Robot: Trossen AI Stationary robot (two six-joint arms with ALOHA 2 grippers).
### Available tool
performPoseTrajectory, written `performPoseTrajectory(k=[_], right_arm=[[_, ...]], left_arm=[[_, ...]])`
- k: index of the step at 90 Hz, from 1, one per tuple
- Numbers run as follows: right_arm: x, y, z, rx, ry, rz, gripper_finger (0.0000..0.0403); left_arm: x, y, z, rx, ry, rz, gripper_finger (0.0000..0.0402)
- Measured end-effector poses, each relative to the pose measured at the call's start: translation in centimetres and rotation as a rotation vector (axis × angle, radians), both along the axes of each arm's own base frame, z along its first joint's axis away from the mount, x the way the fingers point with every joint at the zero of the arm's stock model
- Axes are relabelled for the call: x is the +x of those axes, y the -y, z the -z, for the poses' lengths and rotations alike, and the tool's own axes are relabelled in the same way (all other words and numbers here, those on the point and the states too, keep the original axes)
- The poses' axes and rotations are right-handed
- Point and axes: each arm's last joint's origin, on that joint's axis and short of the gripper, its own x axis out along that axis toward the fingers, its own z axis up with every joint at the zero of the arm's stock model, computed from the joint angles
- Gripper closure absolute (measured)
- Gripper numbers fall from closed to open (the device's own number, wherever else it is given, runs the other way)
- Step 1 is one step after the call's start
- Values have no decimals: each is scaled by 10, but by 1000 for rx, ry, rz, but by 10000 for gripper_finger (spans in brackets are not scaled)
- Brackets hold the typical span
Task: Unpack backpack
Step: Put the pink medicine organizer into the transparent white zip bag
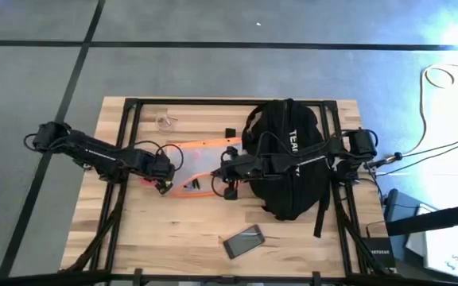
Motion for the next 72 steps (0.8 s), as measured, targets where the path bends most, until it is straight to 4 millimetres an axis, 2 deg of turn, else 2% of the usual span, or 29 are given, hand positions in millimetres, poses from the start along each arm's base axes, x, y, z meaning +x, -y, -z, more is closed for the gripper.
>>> performPoseTrajectory(k=[34, 54, 72], right_arm=[[0, 0, 0, 0, 2, 0, 403], [0, 0, 0, -18, 0, -6, 403], [0, 1, 0, -39, 4, 12, 403]], left_arm=[[0, 0, 1, -16, -4, 14, 214], [1, 2, -4, -49, -19, 27, 222], [6, 8, -21, -77, -49, 53, 223]])
